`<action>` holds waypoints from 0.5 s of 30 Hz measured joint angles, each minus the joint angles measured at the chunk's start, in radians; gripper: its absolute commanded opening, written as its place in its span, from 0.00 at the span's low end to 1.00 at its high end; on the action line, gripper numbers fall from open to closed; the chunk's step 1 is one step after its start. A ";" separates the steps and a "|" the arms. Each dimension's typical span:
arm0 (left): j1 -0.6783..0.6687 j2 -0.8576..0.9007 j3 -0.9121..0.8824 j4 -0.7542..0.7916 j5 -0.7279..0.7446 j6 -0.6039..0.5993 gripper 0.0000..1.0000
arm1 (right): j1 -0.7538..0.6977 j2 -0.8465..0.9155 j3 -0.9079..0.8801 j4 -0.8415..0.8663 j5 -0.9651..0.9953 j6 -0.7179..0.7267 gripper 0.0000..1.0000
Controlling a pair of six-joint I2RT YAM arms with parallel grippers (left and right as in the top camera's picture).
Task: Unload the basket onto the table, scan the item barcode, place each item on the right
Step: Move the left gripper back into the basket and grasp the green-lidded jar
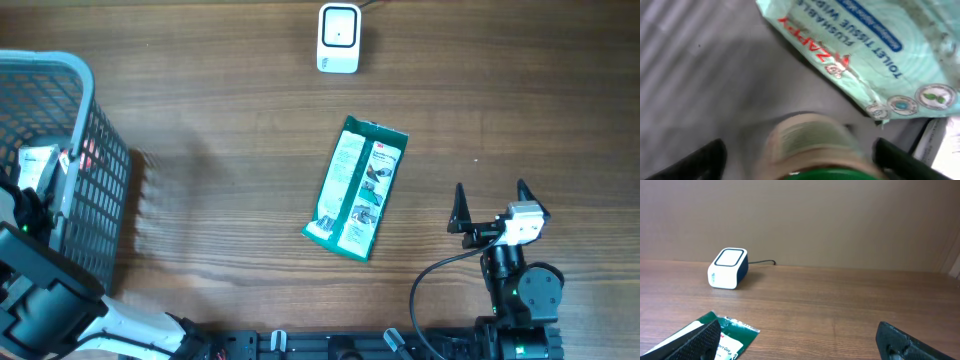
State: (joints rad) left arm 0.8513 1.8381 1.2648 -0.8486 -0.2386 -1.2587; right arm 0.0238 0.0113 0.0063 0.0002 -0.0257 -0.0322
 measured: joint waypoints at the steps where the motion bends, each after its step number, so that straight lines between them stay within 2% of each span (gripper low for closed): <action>1: 0.000 0.000 0.000 0.004 0.000 -0.001 0.47 | 0.000 0.000 0.000 0.000 0.000 0.000 1.00; 2: 0.000 0.000 0.000 0.001 -0.003 0.011 0.41 | 0.000 0.000 0.000 0.000 0.000 0.000 1.00; 3: 0.000 -0.001 0.000 0.003 -0.004 0.016 0.40 | 0.000 0.000 0.000 0.000 0.000 0.000 1.00; 8: 0.002 -0.006 0.003 0.004 0.042 0.066 0.41 | 0.000 0.000 0.000 0.000 0.000 0.000 1.00; 15: 0.003 -0.093 0.144 -0.015 0.290 0.206 0.47 | 0.000 0.000 0.000 0.000 0.000 0.000 1.00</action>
State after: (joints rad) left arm 0.8539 1.7447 1.4090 -0.8635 0.0517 -1.0523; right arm 0.0238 0.0113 0.0063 0.0002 -0.0257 -0.0322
